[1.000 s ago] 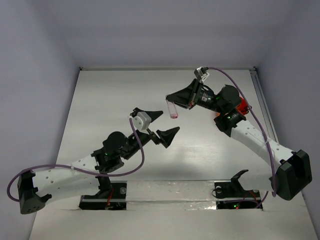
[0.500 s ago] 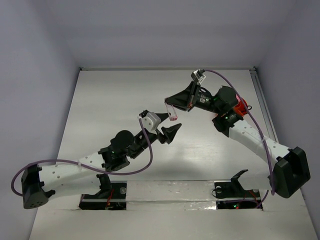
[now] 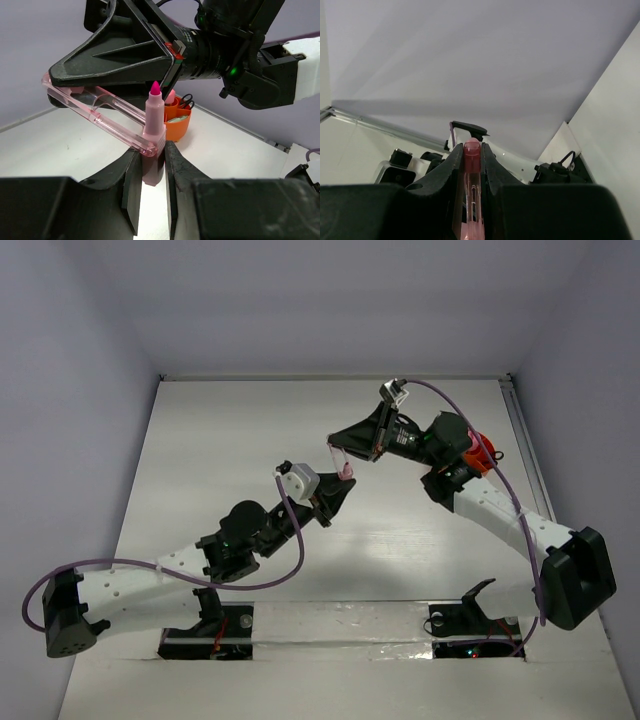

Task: Sort the stationery into containers
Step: Close the pen cap on the pen.

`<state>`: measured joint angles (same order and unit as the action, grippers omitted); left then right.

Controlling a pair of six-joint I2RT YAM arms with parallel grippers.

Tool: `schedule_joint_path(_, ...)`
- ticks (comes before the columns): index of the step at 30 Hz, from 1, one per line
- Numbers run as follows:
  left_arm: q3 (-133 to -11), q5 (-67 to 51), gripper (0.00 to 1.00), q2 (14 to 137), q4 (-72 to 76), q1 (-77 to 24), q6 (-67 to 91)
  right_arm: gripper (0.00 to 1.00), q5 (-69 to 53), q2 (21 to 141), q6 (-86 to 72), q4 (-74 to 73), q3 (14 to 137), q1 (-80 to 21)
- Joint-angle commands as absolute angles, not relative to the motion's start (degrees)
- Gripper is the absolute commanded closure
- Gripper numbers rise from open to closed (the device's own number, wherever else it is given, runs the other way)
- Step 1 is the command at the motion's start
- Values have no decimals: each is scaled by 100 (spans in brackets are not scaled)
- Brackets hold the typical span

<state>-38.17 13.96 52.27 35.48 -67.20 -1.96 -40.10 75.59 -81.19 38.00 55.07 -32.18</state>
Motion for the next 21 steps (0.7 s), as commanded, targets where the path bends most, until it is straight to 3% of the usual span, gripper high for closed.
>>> schedule_joint_path(1,-3981,1424,100,5080,3964,-6741,-97,100,-3982,7541,-7876,4078,5537,-3182)
schedule_joint_path(21,-4332,1749,100,5361,2989,-6741,2020,100,-3691,6715,-5151,2699,6161,-3182)
